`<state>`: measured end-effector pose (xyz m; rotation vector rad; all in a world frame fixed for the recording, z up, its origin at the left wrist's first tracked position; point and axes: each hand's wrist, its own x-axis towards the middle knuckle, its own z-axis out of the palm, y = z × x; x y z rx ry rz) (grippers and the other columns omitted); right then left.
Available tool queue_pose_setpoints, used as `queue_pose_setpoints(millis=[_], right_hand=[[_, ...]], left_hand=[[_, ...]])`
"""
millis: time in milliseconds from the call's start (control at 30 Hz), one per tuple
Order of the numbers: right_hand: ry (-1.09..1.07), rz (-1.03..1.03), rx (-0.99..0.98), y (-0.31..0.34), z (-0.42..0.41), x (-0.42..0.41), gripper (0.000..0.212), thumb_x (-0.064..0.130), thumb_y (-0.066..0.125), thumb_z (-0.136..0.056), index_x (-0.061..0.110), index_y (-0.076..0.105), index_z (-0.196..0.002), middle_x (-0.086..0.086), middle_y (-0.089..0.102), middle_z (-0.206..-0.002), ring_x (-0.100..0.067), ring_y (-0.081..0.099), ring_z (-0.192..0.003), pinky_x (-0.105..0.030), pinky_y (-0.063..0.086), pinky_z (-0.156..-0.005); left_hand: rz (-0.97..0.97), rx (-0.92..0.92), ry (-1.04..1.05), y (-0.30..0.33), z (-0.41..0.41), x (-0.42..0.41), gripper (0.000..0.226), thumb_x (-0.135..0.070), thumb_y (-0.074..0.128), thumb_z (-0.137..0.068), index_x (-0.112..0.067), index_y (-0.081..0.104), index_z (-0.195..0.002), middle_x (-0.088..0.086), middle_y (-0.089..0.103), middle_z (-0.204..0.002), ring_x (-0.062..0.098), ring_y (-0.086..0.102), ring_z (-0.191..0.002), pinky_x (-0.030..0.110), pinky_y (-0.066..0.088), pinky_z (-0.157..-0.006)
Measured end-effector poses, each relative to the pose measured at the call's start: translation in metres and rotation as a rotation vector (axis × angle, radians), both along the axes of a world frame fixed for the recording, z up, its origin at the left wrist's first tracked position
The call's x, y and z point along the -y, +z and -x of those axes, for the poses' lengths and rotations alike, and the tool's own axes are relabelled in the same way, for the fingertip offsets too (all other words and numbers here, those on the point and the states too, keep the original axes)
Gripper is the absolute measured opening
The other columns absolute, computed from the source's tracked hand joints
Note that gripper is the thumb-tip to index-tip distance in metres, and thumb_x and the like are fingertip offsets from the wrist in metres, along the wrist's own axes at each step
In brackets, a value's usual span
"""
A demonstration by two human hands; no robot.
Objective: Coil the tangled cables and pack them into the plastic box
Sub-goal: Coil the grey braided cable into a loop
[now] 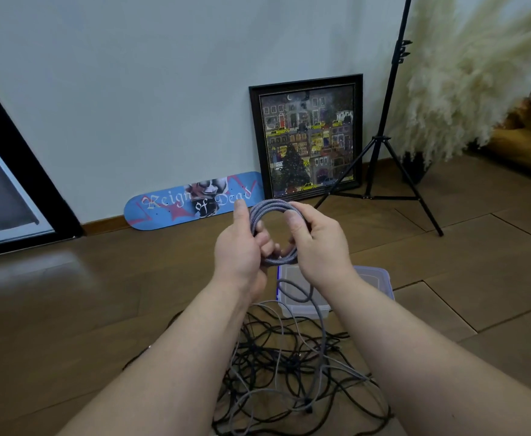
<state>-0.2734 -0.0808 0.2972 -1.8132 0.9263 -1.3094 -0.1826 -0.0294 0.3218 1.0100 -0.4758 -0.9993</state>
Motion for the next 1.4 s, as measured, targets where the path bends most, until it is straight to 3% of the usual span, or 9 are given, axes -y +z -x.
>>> queue_pose_setpoints(millis=[133,267,567,700,867,967,1167,1300,1400], right_hand=[[-0.032,0.052,-0.071,0.001,0.009,0.005,0.021,0.021,0.051,-0.100,0.016,0.069,-0.108,0.013,0.052,-0.060,-0.018,0.055,-0.064,-0.036,0.048,-0.064],[0.013,0.057,-0.171,-0.001,0.017,0.011,0.019,0.025,0.053,-0.099,0.021,0.070,-0.108,0.017,0.052,-0.058,-0.018,0.057,-0.065,-0.042,0.053,-0.064],[0.263,0.086,-0.374,0.002,0.020,0.015,0.019,0.019,0.054,-0.099,0.021,0.069,-0.110,0.033,0.056,-0.059,0.004,0.055,-0.057,-0.017,0.040,-0.059],[0.224,-0.024,-0.207,-0.001,0.014,0.014,0.021,0.026,0.050,-0.100,0.024,0.067,-0.112,0.011,0.058,-0.064,-0.005,0.055,-0.055,-0.025,0.045,-0.058],[0.233,-0.076,-0.076,-0.001,0.011,0.009,0.032,0.029,0.039,-0.104,0.024,0.057,-0.130,0.007,0.057,-0.076,-0.006,0.053,-0.068,-0.026,0.044,-0.064],[0.207,-0.033,-0.068,0.001,0.013,0.012,0.028,0.023,0.041,-0.104,0.020,0.062,-0.123,0.012,0.051,-0.067,0.002,0.047,-0.060,-0.018,0.039,-0.059],[0.218,0.029,-0.059,0.001,0.010,0.014,0.026,0.018,0.042,-0.104,0.015,0.065,-0.116,0.011,0.046,-0.064,-0.002,0.042,-0.059,-0.029,0.040,-0.060],[0.249,-0.009,-0.043,0.004,0.009,0.012,0.026,0.023,0.043,-0.103,0.020,0.065,-0.116,0.009,0.049,-0.066,-0.003,0.045,-0.059,-0.026,0.042,-0.057],[0.315,-0.246,-0.052,0.003,0.016,0.013,0.028,0.034,0.042,-0.103,0.019,0.066,-0.104,-0.003,0.056,-0.068,-0.013,0.053,-0.061,-0.027,0.047,-0.058]], left_hand=[[-0.050,0.087,-0.144,0.003,-0.006,-0.001,0.044,-0.041,0.039,-0.104,-0.010,0.060,-0.081,-0.001,0.047,-0.055,0.012,0.044,-0.051,0.028,0.043,-0.058],[-0.101,0.148,-0.296,0.005,-0.013,-0.007,0.030,-0.028,0.044,-0.103,-0.007,0.063,-0.096,-0.001,0.045,-0.058,0.011,0.045,-0.052,0.033,0.047,-0.066],[-0.192,0.357,-0.392,0.000,-0.026,-0.015,0.015,-0.011,0.045,-0.102,-0.004,0.057,-0.096,-0.005,0.042,-0.054,0.007,0.043,-0.048,0.035,0.046,-0.068],[-0.115,0.479,-0.254,-0.002,-0.020,-0.010,0.018,-0.015,0.042,-0.104,-0.011,0.053,-0.090,-0.010,0.035,-0.053,0.005,0.031,-0.048,0.031,0.043,-0.065],[0.010,0.381,-0.139,-0.004,-0.018,-0.001,0.025,-0.015,0.039,-0.105,-0.014,0.048,-0.082,-0.011,0.032,-0.053,0.005,0.029,-0.046,0.029,0.043,-0.064],[0.032,0.256,-0.217,-0.002,-0.016,-0.004,0.025,-0.017,0.040,-0.105,-0.015,0.047,-0.081,-0.009,0.032,-0.053,0.005,0.032,-0.046,0.030,0.047,-0.067],[0.013,-0.054,-0.381,0.010,-0.020,-0.012,0.032,-0.035,0.045,-0.099,-0.012,0.055,-0.078,-0.007,0.033,-0.049,0.007,0.035,-0.043,0.030,0.046,-0.070],[0.005,0.026,-0.279,0.011,-0.018,-0.008,0.037,-0.038,0.040,-0.103,-0.017,0.047,-0.072,-0.010,0.025,-0.048,0.006,0.025,-0.041,0.026,0.043,-0.061],[0.073,0.023,-0.147,0.009,-0.023,-0.005,0.039,-0.036,0.038,-0.104,-0.019,0.044,-0.070,-0.011,0.025,-0.046,0.006,0.023,-0.040,0.025,0.040,-0.059]])
